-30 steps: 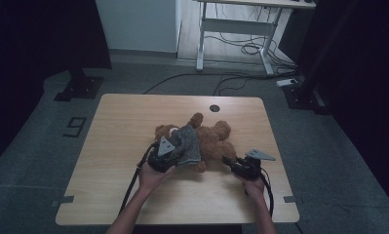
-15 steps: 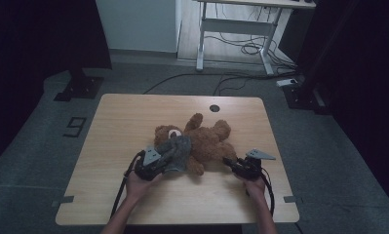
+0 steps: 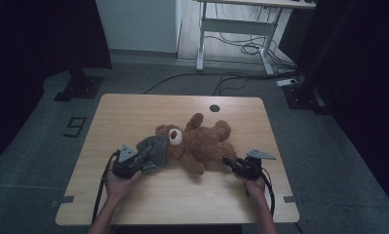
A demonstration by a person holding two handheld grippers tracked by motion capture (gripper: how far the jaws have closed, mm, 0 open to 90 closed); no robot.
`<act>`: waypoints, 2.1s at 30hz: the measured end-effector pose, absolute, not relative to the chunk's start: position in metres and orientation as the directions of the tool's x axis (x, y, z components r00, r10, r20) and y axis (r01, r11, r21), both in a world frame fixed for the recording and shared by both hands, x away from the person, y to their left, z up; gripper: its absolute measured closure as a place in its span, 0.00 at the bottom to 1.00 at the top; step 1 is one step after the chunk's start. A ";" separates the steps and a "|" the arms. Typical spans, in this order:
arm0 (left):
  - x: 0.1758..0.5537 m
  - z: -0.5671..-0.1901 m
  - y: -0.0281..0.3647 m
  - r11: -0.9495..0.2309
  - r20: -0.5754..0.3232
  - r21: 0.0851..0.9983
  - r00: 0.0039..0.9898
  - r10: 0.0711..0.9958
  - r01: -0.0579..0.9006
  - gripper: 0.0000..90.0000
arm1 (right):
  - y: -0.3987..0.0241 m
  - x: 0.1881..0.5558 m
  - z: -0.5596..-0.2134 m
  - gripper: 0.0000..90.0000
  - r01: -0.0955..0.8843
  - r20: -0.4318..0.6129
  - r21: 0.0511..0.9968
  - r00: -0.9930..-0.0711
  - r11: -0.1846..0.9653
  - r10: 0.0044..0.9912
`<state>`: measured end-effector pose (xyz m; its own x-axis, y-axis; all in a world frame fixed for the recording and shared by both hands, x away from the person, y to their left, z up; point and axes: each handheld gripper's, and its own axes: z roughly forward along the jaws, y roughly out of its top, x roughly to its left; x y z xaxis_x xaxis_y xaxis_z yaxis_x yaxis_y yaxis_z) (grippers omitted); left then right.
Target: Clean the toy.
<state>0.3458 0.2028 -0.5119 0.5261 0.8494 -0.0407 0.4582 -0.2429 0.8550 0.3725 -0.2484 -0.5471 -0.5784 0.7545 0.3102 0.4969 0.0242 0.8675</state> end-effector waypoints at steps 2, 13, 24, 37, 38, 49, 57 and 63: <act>0.343 -0.507 0.202 -0.218 -0.065 0.869 0.540 0.839 0.443 0.80 | -0.249 0.373 -0.547 0.73 0.498 0.310 0.867 -0.578 0.026 0.755; 0.354 -0.437 0.131 -0.273 0.004 0.915 0.669 0.743 0.298 0.79 | -0.248 0.373 -0.547 0.73 0.496 0.312 0.868 -0.580 0.023 0.752; 0.407 -0.444 0.086 -0.369 0.028 0.839 0.645 0.763 0.400 0.79 | -0.249 0.372 -0.547 0.73 0.499 0.315 0.866 -0.584 0.024 0.748; 0.409 -0.453 0.135 -0.281 -0.021 0.837 0.540 0.842 0.469 0.80 | -0.248 0.372 -0.550 0.73 0.500 0.314 0.866 -0.588 0.030 0.745; 0.411 -0.460 0.141 -0.270 -0.031 0.833 0.528 0.849 0.483 0.80 | -0.248 0.372 -0.550 0.73 0.498 0.312 0.866 -0.590 0.032 0.745; 0.411 -0.480 0.166 -0.248 -0.047 0.809 0.478 0.877 0.534 0.80 | -0.247 0.371 -0.550 0.73 0.499 0.312 0.866 -0.589 0.031 0.746; 0.408 -0.511 0.185 -0.225 -0.094 0.769 0.455 0.886 0.598 0.80 | -0.247 0.371 -0.551 0.73 0.501 0.314 0.865 -0.587 0.031 0.746; 0.405 -0.522 0.189 -0.244 -0.087 0.753 0.460 0.884 0.612 0.80 | -0.247 0.371 -0.551 0.73 0.504 0.313 0.863 -0.585 0.033 0.748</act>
